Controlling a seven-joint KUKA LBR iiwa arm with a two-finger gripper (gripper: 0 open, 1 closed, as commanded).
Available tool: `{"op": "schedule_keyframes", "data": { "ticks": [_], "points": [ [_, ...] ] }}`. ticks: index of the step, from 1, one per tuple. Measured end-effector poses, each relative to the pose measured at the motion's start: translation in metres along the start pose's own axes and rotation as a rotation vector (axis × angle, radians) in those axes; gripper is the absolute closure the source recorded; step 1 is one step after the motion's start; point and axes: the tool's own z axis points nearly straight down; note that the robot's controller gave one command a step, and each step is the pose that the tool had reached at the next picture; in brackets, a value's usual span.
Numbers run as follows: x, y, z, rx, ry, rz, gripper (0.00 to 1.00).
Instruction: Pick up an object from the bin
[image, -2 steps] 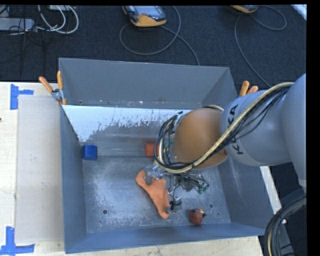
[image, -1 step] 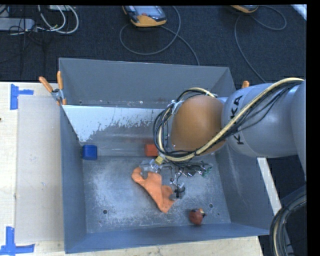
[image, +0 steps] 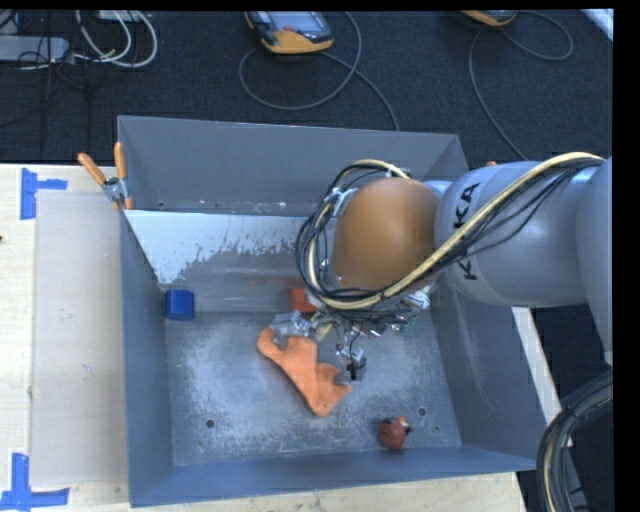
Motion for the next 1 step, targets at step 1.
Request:
{"op": "schedule_keyframes", "data": {
  "ticks": [1],
  "points": [
    [-0.0075,0.0071,0.0034,-0.003,0.000,0.001,0.00]
  ]
}}
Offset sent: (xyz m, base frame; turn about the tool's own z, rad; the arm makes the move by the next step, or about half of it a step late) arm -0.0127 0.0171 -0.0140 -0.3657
